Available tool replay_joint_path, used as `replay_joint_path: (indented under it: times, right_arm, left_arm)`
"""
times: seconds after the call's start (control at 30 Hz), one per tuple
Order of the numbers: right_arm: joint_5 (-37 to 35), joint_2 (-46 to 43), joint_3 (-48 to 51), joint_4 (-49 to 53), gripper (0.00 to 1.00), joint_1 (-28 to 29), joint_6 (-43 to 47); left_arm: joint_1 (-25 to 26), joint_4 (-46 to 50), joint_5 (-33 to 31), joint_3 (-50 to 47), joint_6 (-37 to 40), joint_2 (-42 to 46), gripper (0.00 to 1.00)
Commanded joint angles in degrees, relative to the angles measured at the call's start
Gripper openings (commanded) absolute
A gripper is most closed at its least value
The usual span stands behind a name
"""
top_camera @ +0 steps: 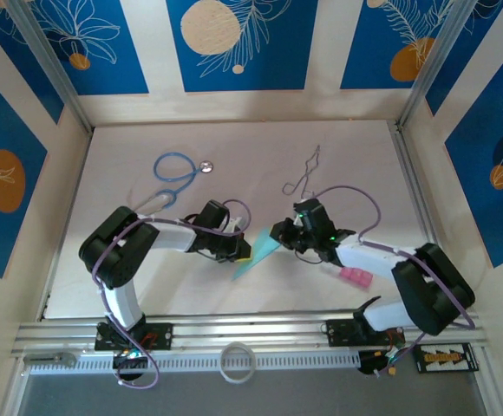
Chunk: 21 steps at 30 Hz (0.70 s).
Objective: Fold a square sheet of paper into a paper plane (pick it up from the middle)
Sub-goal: Fold the wing for the fifth time at the center of the table.
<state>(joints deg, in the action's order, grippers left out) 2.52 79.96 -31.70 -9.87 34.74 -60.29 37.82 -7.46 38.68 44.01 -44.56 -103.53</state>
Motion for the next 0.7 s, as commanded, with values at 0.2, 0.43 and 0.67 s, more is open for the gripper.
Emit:
replay_joint_path:
  times: [0.2,0.43,0.67]
  right_arm:
    - [-1.21,13.42,-4.34,-0.34,0.07,4.29,-3.35]
    - [4.00,15.84,3.09,-10.16,0.06,-0.43,-3.81]
    - [7.67,17.75,0.45,-7.26,0.05,-1.26,0.00]
  left_arm:
    - [0.16,4.19,-3.98,-2.97,-3.07,1.00,0.00]
    - [0.23,3.02,-3.52,-3.73,-2.58,3.85,0.00]
    - [2.16,3.58,-2.98,-1.52,2.71,8.34,0.03]
